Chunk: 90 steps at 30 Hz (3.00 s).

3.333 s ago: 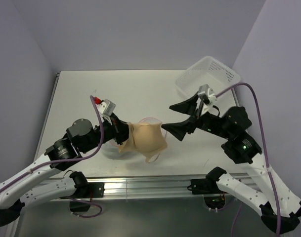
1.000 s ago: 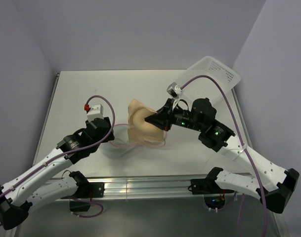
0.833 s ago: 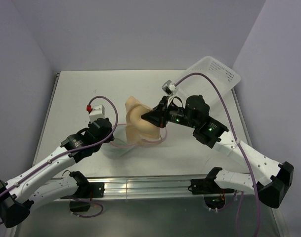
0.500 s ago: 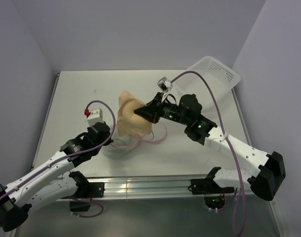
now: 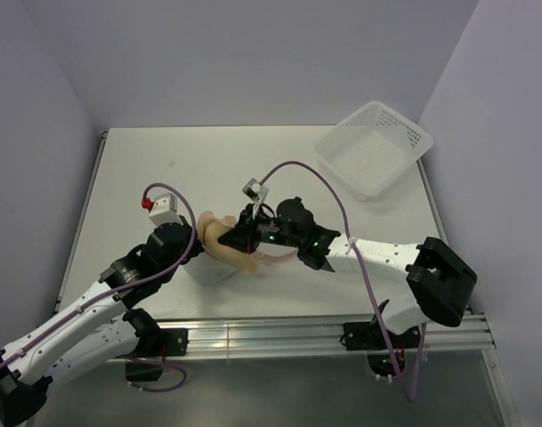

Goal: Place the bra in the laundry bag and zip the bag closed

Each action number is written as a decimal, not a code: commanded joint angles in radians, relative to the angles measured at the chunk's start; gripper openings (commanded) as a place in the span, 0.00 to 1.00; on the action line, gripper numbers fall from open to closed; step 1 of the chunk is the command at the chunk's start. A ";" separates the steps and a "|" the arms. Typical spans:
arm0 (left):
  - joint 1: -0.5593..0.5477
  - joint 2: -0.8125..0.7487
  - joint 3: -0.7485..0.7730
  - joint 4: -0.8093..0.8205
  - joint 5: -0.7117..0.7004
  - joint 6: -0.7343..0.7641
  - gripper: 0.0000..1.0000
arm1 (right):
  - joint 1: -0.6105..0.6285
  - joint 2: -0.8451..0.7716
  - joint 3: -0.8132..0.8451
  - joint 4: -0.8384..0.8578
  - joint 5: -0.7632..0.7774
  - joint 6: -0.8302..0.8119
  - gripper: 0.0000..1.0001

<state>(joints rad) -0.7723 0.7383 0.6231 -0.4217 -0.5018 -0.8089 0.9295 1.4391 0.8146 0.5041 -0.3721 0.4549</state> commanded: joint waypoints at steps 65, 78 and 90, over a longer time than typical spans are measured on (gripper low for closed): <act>0.010 -0.109 -0.102 0.155 0.149 -0.039 0.00 | 0.037 -0.381 -0.239 -0.516 0.587 0.191 0.85; 0.016 -0.070 -0.100 0.189 0.170 -0.033 0.00 | -0.090 -0.583 -0.560 -0.491 0.546 0.360 0.73; 0.016 -0.088 -0.102 0.195 0.183 -0.036 0.00 | -0.110 -0.407 -0.600 -0.236 0.420 0.421 0.47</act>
<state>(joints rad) -0.7605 0.6685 0.5018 -0.2672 -0.3267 -0.8581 0.8261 0.9947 0.2226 0.1474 0.0669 0.8509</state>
